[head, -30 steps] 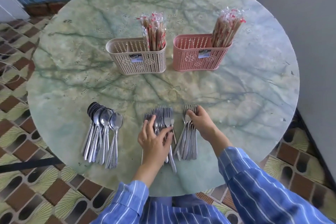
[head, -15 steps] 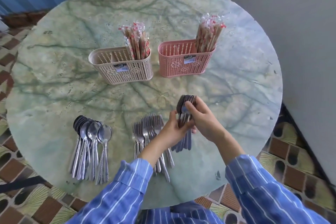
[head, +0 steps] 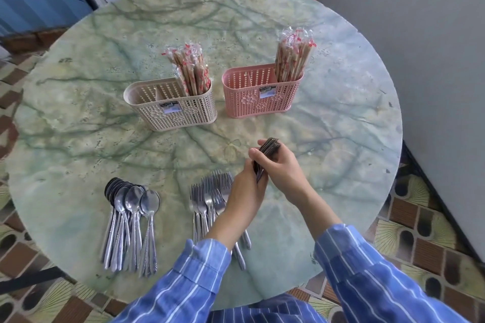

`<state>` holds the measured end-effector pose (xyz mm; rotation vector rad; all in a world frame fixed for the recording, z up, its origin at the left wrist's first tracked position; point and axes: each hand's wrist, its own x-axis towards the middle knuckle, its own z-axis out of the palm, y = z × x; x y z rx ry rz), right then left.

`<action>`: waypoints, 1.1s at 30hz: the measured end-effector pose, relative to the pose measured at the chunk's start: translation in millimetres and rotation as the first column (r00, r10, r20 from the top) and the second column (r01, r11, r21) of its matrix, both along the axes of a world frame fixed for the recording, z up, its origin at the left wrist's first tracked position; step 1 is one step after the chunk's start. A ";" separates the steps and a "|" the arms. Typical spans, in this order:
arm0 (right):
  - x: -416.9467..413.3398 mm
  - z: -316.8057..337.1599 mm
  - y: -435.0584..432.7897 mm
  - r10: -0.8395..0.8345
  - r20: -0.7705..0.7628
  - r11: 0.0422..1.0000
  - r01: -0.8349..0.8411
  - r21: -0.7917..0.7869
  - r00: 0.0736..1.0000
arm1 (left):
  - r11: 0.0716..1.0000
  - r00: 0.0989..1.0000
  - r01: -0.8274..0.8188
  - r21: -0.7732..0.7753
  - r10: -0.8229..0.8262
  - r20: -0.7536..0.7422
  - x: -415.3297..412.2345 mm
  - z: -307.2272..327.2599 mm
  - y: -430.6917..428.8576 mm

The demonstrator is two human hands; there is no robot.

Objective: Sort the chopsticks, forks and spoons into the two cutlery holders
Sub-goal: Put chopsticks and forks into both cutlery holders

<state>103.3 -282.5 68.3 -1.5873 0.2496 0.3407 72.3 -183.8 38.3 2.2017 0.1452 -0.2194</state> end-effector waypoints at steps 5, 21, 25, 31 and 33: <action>4.9 6.1 -7.8 0.103 -0.018 0.994 -0.103 0.034 0.994 | 0.875 0.961 0.030 -0.483 -0.158 -0.225 0.9 4.8 15.0; 1.4 30.9 -18.7 0.358 -0.088 0.836 -0.278 0.473 0.930 | 0.435 0.771 -0.154 -0.887 -0.509 -0.384 -4.8 28.0 63.4; 5.1 36.7 -18.6 0.368 0.003 0.885 -0.352 0.304 0.930 | 0.491 0.752 -0.073 -0.868 -0.544 -0.371 8.2 36.3 73.7; 26.8 63.2 -13.9 0.239 0.158 0.968 -0.249 0.042 0.958 | 0.745 0.895 0.175 -0.644 -0.393 -0.212 44.0 58.7 61.8; 44.0 78.9 -14.7 0.230 0.217 0.973 -0.221 -0.063 0.949 | 0.856 0.950 0.159 -0.491 -0.269 -0.161 60.2 67.1 56.0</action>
